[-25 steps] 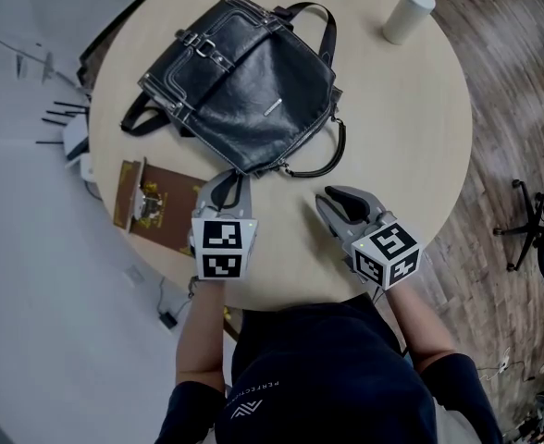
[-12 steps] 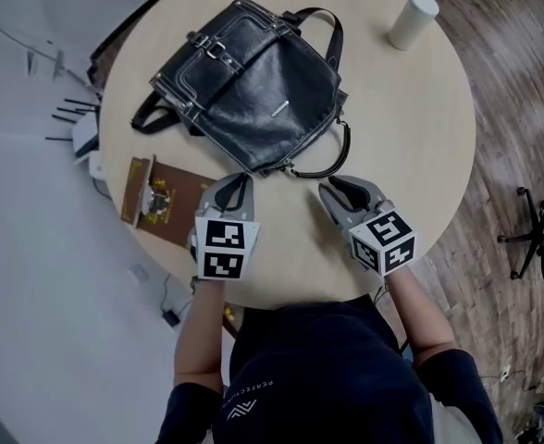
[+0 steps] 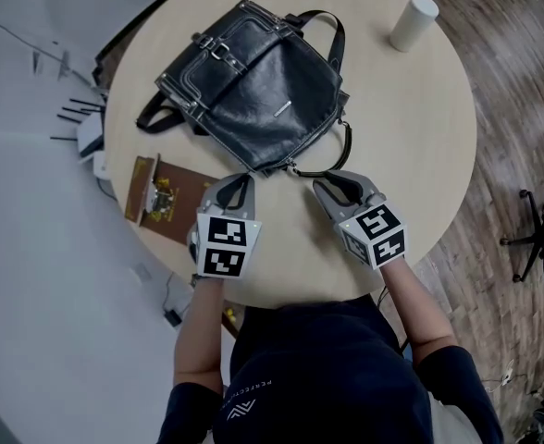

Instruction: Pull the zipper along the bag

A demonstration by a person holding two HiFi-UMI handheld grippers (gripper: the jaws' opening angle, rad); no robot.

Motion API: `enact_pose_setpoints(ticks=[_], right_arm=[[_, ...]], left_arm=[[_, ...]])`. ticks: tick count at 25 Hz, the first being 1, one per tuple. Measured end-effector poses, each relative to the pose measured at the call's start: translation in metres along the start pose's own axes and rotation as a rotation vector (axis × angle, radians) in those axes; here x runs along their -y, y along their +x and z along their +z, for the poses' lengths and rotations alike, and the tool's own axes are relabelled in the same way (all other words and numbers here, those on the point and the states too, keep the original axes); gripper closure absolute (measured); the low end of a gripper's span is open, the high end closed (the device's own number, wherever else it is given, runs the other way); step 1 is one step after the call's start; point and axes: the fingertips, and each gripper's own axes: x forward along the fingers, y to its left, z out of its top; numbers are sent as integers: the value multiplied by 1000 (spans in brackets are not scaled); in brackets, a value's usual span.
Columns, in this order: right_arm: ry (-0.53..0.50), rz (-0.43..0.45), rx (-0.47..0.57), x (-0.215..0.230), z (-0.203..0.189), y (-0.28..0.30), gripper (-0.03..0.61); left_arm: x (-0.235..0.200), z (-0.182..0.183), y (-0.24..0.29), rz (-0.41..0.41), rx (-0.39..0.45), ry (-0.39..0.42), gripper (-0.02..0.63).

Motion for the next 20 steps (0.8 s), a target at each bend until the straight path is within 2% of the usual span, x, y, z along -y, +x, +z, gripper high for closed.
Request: enact_pose_setpoints(ticks=[5,10,20], right_arm=[[-4,1,-6,0,-1,0,488],[-17,-4,-27,3,-6,4,482],[-14,30,-43,-2,-11,12,476]], left_arm=[[2,1,2,-11,-4,4,586],[6,3,2,-7,-18,68,586],[14,5,-4,-30,-17,109,586]])
